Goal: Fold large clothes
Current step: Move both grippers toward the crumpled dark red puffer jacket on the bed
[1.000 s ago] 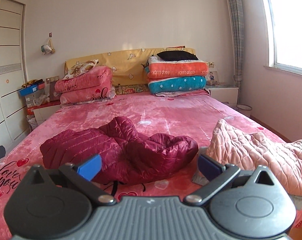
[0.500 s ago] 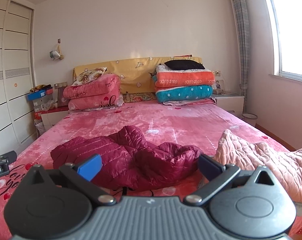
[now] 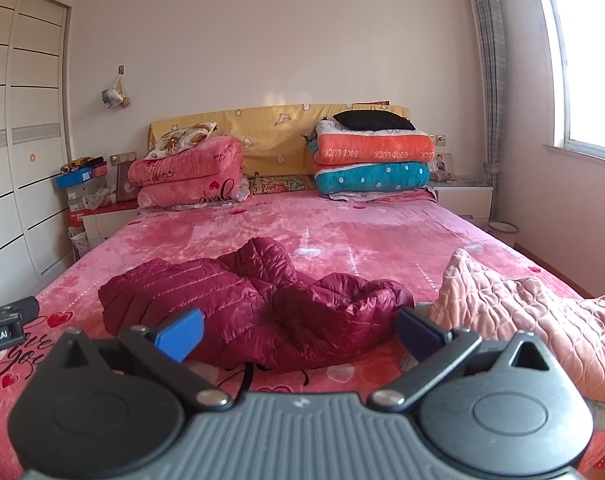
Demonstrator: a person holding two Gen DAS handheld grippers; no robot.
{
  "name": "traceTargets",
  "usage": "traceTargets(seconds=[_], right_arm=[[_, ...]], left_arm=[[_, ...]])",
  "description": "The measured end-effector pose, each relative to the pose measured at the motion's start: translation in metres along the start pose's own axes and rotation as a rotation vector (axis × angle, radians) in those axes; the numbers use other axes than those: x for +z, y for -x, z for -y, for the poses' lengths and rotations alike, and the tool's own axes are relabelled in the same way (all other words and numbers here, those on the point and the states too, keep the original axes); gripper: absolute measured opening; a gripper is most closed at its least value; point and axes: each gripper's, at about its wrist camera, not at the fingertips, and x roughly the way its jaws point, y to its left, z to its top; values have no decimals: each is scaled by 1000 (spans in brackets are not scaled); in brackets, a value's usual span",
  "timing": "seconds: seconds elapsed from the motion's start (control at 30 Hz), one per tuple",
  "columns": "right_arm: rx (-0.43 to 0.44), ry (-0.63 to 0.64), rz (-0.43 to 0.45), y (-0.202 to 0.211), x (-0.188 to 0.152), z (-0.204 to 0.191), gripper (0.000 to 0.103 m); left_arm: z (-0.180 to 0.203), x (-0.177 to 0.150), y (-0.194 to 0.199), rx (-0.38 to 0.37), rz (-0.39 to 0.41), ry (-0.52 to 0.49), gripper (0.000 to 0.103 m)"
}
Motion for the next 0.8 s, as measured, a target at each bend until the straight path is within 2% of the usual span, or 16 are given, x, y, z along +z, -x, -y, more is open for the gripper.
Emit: traceTargets(seconds=[0.8], right_arm=[[-27, -37, -128, -57, -34, 25, 101]], left_arm=[[1, -16, -13, -46, -124, -60, 103]])
